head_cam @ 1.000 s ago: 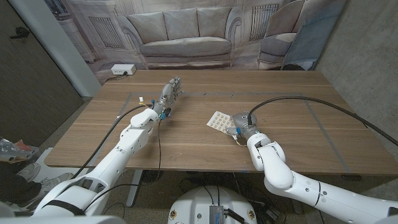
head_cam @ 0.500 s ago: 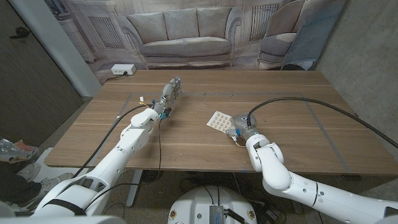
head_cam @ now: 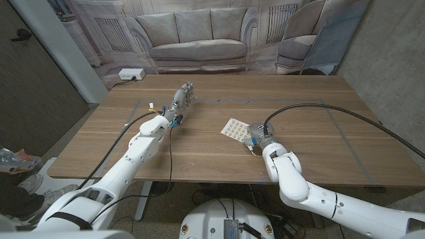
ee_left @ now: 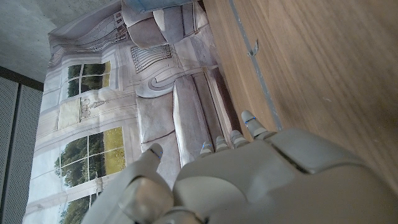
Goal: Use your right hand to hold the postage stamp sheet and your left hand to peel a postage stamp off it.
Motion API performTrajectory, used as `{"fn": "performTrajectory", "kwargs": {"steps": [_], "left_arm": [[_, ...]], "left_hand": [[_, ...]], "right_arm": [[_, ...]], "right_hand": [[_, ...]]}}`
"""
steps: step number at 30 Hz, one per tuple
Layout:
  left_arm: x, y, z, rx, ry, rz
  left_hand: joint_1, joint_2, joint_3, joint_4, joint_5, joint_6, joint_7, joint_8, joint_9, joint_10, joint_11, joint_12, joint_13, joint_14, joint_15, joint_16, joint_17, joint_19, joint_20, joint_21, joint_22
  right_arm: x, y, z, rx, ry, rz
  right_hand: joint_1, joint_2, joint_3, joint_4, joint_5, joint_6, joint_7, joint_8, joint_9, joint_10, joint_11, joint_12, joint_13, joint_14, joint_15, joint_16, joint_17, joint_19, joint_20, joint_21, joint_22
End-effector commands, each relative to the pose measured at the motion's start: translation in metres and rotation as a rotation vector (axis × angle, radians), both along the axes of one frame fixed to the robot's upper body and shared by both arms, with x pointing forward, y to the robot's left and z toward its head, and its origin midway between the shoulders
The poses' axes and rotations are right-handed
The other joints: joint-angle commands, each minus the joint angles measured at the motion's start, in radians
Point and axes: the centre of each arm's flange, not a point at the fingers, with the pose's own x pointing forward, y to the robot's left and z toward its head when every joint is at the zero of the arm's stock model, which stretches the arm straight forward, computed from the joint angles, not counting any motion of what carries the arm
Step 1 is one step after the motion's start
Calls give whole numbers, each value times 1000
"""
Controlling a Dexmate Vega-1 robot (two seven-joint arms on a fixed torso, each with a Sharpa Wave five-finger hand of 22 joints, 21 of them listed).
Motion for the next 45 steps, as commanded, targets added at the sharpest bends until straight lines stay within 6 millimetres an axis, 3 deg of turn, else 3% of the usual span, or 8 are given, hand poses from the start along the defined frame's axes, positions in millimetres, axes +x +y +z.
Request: {"fn": "performTrajectory", "kwargs": {"steps": [1, 6, 11, 18, 22, 28, 34, 45], "left_arm": [[0, 1, 1, 0, -2, 4], [0, 2, 2, 3, -4, 1], [1, 2, 3, 1, -3, 1], [4, 2, 2, 2, 2, -2], [5, 2, 3, 1, 2, -2], [8, 2, 4, 4, 6, -7], [11, 0, 3, 8, 12, -10], [21, -15, 8, 32, 3, -37]], "left_hand": [[-5, 60, -4, -1, 5, -33, -6, 4, 2, -64, 2, -3, 2, -61, 6, -2, 2, -60, 8, -2, 2], [-5, 59, -4, -1, 5, -32, -6, 4, 2, -65, 1, -3, 2, -62, 7, -2, 1, -59, 7, -3, 2], [-5, 59, -5, -1, 5, -33, -7, 3, 2, -65, 1, -3, 2, -62, 7, -2, 1, -60, 7, -5, 2], [-6, 58, -6, -1, 5, -34, -8, 2, 2, -66, 2, -4, 2, -62, 6, -2, 1, -61, 8, -8, 2], [-6, 58, -6, -1, 5, -35, -9, 2, 2, -66, 1, -3, 2, -63, 6, -2, 1, -61, 7, -9, 2], [-6, 56, -7, -2, 5, -36, -9, 1, 2, -67, 1, -4, 2, -63, 6, -2, 1, -61, 7, -11, 2], [-6, 53, -9, -3, 4, -37, -10, 1, 2, -67, 3, -4, 2, -65, 7, -3, 1, -60, 6, -13, 2], [-6, 51, -10, -3, 4, -38, -9, 1, 2, -69, 2, -4, 2, -68, 5, -4, 1, -60, 5, -16, 2]], "right_arm": [[6, -1, -4, -17, 8, -22], [6, 3, -4, -40, -1, -28], [7, 2, -4, -39, -15, -29], [5, 4, -3, -29, -69, -3], [3, 4, -3, -38, -133, 1], [3, 5, -2, -45, -179, 0], [0, 5, -3, -67, -273, -10], [-9, 4, -5, -63, -497, 21]], "right_hand": [[17, -3, 2, 2, 3, 32, -4, 13, 5, 14, 1, 7, 3, 8, -55, 0, 2, 9, 1, -1, 6], [81, -7, 18, -12, 7, 110, -12, 31, 6, 37, -12, 9, 2, 20, -69, -2, -2, 21, -4, -2, 6], [140, -20, 21, -7, 9, 263, -25, 70, 9, 86, -39, 17, 1, 41, -85, 0, -1, 40, -14, 0, 6], [186, -2, 31, 0, 10, 386, -26, 106, 13, 128, -51, 21, 0, 73, -106, 8, 4, 61, -30, 6, 8], [236, 22, 47, 1, 8, 526, -18, 162, 24, 174, -80, 23, -1, 117, -133, 16, 7, 91, -49, 20, 10], [269, 40, 67, 1, 8, 555, -27, 179, 30, 222, -100, 30, -1, 165, -166, 25, 9, 122, -77, 36, 12], [277, 44, 72, 4, 8, 559, -26, 183, 31, 228, -106, 27, -1, 177, -171, 25, 11, 130, -87, 42, 13], [305, 40, 72, -2, 8, 578, -46, 190, 28, 249, -142, 26, -1, 196, -181, 30, 17, 133, -98, 49, 13]]}}
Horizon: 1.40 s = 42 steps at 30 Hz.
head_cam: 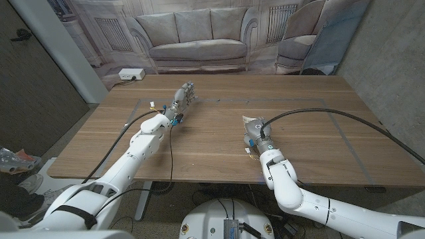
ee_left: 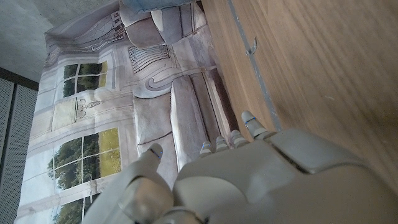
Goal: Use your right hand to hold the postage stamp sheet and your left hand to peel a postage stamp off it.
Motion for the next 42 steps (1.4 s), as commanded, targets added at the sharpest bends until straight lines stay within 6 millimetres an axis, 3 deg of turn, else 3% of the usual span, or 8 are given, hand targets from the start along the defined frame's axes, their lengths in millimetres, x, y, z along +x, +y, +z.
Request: {"fn": "performTrajectory", "kwargs": {"steps": [1, 15, 18, 23, 24, 26, 31, 42], "left_arm": [[10, -14, 6, 29, -6, -25], [17, -30, 10, 46, -27, -65], [17, -32, 12, 77, -30, -74], [15, -33, 20, 150, -72, -75], [14, -33, 21, 169, -80, -81], [13, -34, 24, 189, -105, -83], [9, -33, 31, 238, -145, -63], [4, -34, 43, 316, -214, -15]], "left_hand": [[-6, 51, -6, 1, 4, -38, -1, 1, 2, -70, 3, -1, 2, -68, 6, -4, 4, -61, 6, -1, 2], [-5, 50, -7, -1, 4, -37, -2, 1, 2, -71, 5, -1, 2, -69, 8, -4, 3, -61, 4, -5, 2], [13, 39, -4, -17, 3, 4, -31, 15, 1, -71, 3, 0, 2, -68, 7, -5, 0, -60, 0, -12, 1], [115, 32, 30, -95, -11, 63, -96, 26, 1, -76, 5, 0, 2, -86, 10, -12, -5, -70, 2, -40, -1], [187, 39, 60, -147, -34, 90, -110, 29, 2, -68, 5, 3, 2, -80, 12, -8, -6, -56, 4, -48, 0], [250, 43, 83, -195, -63, 131, -132, 36, 3, -62, 3, 5, 2, -88, 17, -11, -5, -57, 6, -60, 1], [361, 61, 125, -272, -115, 204, -134, 46, 5, -43, 6, 9, 2, -91, 25, -9, -5, -56, 15, -77, 4], [540, 36, 168, -350, -142, 314, -136, 62, 10, 10, 3, 17, 3, -49, 28, -2, -4, -12, 31, -83, 8]], "right_arm": [[-11, 0, 2, -16, -263, 39], [-14, -4, 5, 65, -481, 87], [-14, -4, 5, 100, -540, 116], [-15, -2, 6, 101, -586, 128], [-15, -2, 6, 96, -582, 128], [-16, -2, 5, 101, -603, 144], [-17, -1, 5, 104, -620, 145], [-22, 1, 3, 114, -686, 191]], "right_hand": [[18, -1, 0, -3, 8, 12, -8, 8, 2, 9, -14, 1, 3, 15, -173, 7, 5, 10, -26, 11, 4], [64, 0, -10, -3, 16, 38, -20, 12, -6, 47, -34, 3, 4, 66, -185, 26, 16, 40, -52, 30, 4], [72, 3, -12, -2, 18, 41, -20, 11, -7, 56, -35, 3, 5, 77, -185, 29, 18, 47, -61, 34, 4], [81, 4, -13, 1, 21, 45, -19, 10, -9, 69, -34, 4, 5, 88, -186, 30, 18, 58, -69, 41, 4], [82, 4, -14, 1, 22, 45, -20, 10, -9, 70, -35, 4, 6, 90, -186, 30, 18, 58, -70, 42, 4], [86, 4, -14, 2, 23, 46, -19, 9, -10, 74, -35, 4, 6, 93, -187, 30, 18, 61, -73, 44, 4], [90, 3, -15, 3, 25, 50, -19, 9, -11, 79, -36, 3, 6, 98, -186, 28, 17, 65, -78, 48, 5], [99, 2, -16, 6, 30, 55, -16, 8, -13, 89, -37, 1, 7, 110, -187, 25, 16, 71, -85, 55, 5]]}}
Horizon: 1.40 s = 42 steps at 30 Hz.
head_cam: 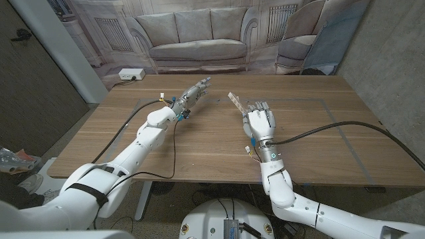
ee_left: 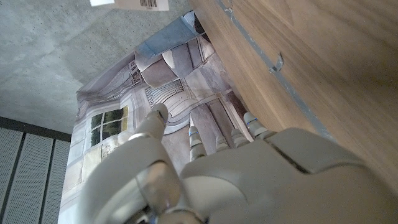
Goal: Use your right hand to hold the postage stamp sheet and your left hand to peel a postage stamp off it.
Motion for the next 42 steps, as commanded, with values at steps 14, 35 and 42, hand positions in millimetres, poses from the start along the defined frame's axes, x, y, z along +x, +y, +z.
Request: {"fn": "performTrajectory", "kwargs": {"steps": [14, 35, 42], "left_arm": [[-14, -15, 31, 220, -152, 36], [-29, -39, 47, 360, -259, 52], [-31, -40, 47, 342, -281, 78]], "left_hand": [[290, -86, 17, -21, -4, 255, 1, 92, 27, 48, 20, 8, 5, -27, 60, 2, 3, 3, 65, -29, 2], [456, -226, -69, -8, 25, 401, 16, 169, 61, 107, -18, 10, 6, 24, 43, 7, 2, 105, 53, -27, 1], [498, -237, -92, 0, 24, 478, 45, 226, 90, 118, -26, 8, 8, 24, 35, 3, 2, 112, 44, -37, 0]], "right_arm": [[-9, 11, -4, -2, -126, 56], [-7, 11, -3, -7, -120, 63], [-7, 12, -3, -8, -117, 65]], "right_hand": [[21, 2, -2, 5, 10, 16, 4, 2, 1, 16, -3, -4, 4, 19, -174, -2, 2, 8, -89, 13, 6], [27, -1, -7, 9, 14, 18, 5, -1, 0, 20, -3, -11, 5, 25, -174, -10, 1, 5, -90, 21, 7], [28, -2, -8, 10, 14, 19, 5, -1, 0, 21, -3, -13, 5, 26, -173, -12, 1, 4, -89, 23, 7]]}}
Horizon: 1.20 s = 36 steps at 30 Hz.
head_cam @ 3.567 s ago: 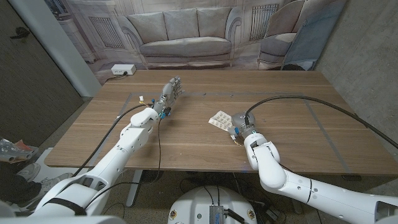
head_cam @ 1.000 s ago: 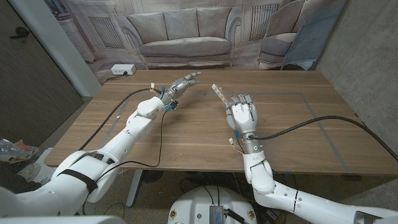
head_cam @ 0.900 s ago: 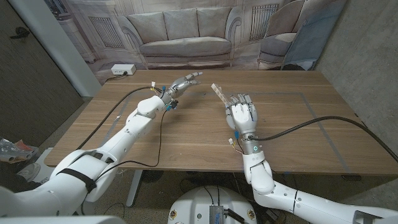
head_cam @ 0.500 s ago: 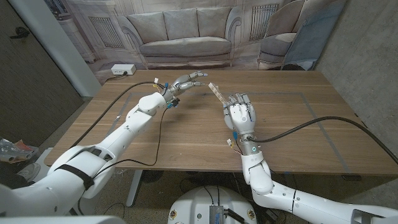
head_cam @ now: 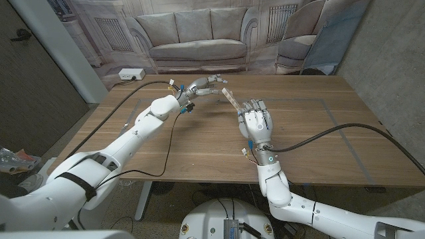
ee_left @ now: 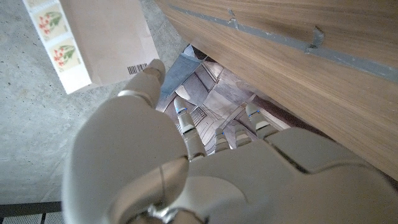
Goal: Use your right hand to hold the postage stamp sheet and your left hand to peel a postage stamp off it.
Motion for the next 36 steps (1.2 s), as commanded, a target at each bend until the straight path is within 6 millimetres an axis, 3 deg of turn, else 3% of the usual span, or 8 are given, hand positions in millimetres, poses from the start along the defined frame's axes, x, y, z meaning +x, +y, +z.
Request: {"fn": "performTrajectory", "kwargs": {"steps": [1, 5, 6, 10, 18, 36], "left_arm": [[-8, -10, 3, 27, -52, 12], [-9, -10, 3, 2, -67, 25], [-9, -10, 3, -5, -72, 32], [-7, -12, 3, 4, -57, 13], [-6, -15, 4, 16, -56, 10], [-5, -23, 6, 5, -51, -37]], "left_hand": [[34, -8, -21, 4, 6, 70, 10, 52, 29, 16, -12, 4, 3, -1, -7, -3, 2, 14, -3, -5, 3], [52, -8, -36, 9, 1, 112, 6, 94, 56, 39, -19, 8, 3, 5, -10, -2, 2, 18, -7, -11, 4], [64, -1, -43, 13, -3, 145, 13, 123, 74, 52, -24, 10, 4, 7, -12, -1, 3, 20, -6, -14, 5], [75, 6, -52, 17, -7, 169, 15, 152, 96, 66, -31, 12, 4, 13, -16, 2, 3, 22, -4, -17, 6], [86, 16, -66, 23, -11, 182, 39, 187, 127, 73, -25, 9, 5, 13, -14, 1, 4, 24, -3, -22, 7], [76, 25, -106, 42, -12, 232, 49, 261, 184, 74, -24, 3, 6, 9, -13, -1, 5, 21, -5, -34, 9]], "right_arm": [[0, 0, -1, -4, -6, 9], [-2, 2, 0, 3, -10, 16], [-2, 2, 0, 2, -11, 11], [-3, 2, 0, 4, -15, 13], [-9, 6, 5, 5, -48, 33], [-3, 7, 4, -14, -33, 25]], "right_hand": [[8, 0, 0, 3, 7, 14, -1, 2, 4, 14, -3, -6, 2, 11, -172, -5, 2, 3, -91, 5, 2], [9, -1, -1, 3, 7, 15, -2, 2, 4, 15, -3, -7, 2, 11, -172, -7, 1, 2, -91, 6, 2], [9, -1, -1, 3, 7, 15, -1, 2, 4, 16, -3, -7, 2, 11, -172, -7, 1, 3, -91, 7, 2], [10, -1, -2, 4, 8, 16, -1, 2, 4, 15, -3, -9, 2, 12, -173, -9, 1, 2, -91, 8, 2], [10, -1, -3, 5, 8, 16, -1, 0, 3, 16, -4, -11, 2, 14, -172, -10, 1, 0, -90, 10, 2], [12, -4, -5, 7, 10, 18, -1, -1, 3, 18, -4, -16, 2, 13, -172, -17, 1, -3, -89, 16, 2]]}}
